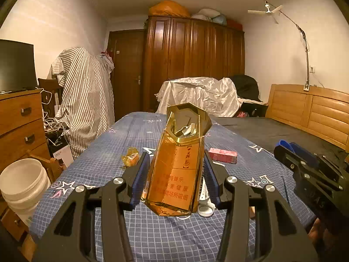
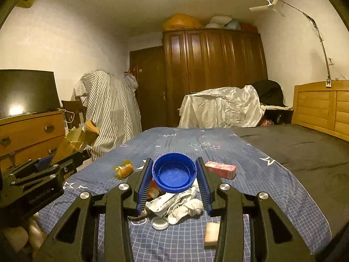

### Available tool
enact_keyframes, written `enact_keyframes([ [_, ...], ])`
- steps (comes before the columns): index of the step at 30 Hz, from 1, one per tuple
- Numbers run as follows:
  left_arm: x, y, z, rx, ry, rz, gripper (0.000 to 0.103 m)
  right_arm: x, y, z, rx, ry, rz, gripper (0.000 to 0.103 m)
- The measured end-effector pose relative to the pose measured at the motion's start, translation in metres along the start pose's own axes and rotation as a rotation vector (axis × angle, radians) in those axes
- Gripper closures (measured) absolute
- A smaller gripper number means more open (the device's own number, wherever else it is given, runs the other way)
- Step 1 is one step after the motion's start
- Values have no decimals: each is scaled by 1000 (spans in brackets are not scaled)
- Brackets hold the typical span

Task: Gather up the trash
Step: 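Lift the cigarette pack and bottle cap and carry them over the bucket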

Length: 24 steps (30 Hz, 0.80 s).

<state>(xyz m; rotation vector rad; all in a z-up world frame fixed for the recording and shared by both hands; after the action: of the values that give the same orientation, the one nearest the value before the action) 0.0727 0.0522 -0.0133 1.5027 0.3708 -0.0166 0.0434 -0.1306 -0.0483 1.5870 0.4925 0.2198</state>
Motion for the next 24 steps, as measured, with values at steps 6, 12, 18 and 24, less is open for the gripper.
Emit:
enact_keyframes([
  [6, -6, -3, 1, 0, 10, 1, 57, -6, -2, 0, -3, -5, 3, 62],
  [12, -9, -5, -3, -6, 11, 0, 57, -3, -2, -6, -10, -1, -9, 62],
  [18, -9, -2, -20, -26, 49, -3, 57, 16, 4, -25, -35, 42, -25, 62],
  [24, -6, 4, -72, -56, 154, -17, 57, 48, 19, -63, -55, 160, -47, 62],
])
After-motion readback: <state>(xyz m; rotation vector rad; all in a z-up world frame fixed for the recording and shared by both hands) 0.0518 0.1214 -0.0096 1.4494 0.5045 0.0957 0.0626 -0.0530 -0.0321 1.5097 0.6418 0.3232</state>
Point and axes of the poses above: each gripper's, at about its wrist camera, not at the fingertips, and x roughly the way its jaws point, z to its right, y to its top, the point moved 3 cm from there along x, roughly the way its jaws point, and after that the axes turned 4 degrees about y, right-handed, at the moved point
